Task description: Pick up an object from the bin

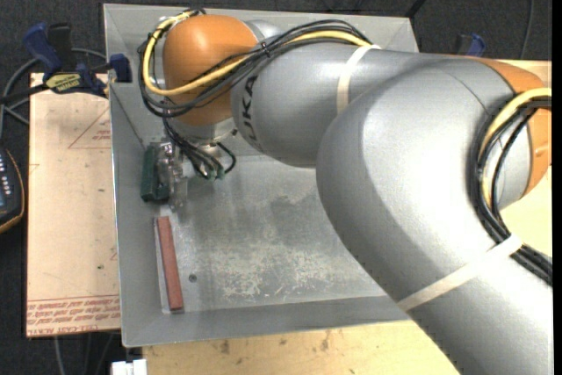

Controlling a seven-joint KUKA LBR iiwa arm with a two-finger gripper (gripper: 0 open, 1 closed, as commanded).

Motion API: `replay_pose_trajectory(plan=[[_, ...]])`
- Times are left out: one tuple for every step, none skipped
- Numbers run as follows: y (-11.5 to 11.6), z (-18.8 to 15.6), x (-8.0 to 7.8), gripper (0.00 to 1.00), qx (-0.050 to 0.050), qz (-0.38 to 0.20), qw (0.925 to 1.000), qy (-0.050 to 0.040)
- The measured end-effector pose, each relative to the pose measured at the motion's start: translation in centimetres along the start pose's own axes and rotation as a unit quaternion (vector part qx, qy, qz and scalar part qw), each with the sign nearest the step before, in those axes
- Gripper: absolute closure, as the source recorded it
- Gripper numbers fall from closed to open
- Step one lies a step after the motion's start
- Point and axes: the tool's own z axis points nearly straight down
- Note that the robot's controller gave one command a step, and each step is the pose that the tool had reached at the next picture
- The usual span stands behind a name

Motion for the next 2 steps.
replay_pose_trajectory(plan=[[-1.1,-10.7,0.5,1.00,-0.002,-0.034,0.9994,-0.0067],[-2.8,-18.1,2.0,1.00,-0.002,-0.034,0.9994,-0.0061]])
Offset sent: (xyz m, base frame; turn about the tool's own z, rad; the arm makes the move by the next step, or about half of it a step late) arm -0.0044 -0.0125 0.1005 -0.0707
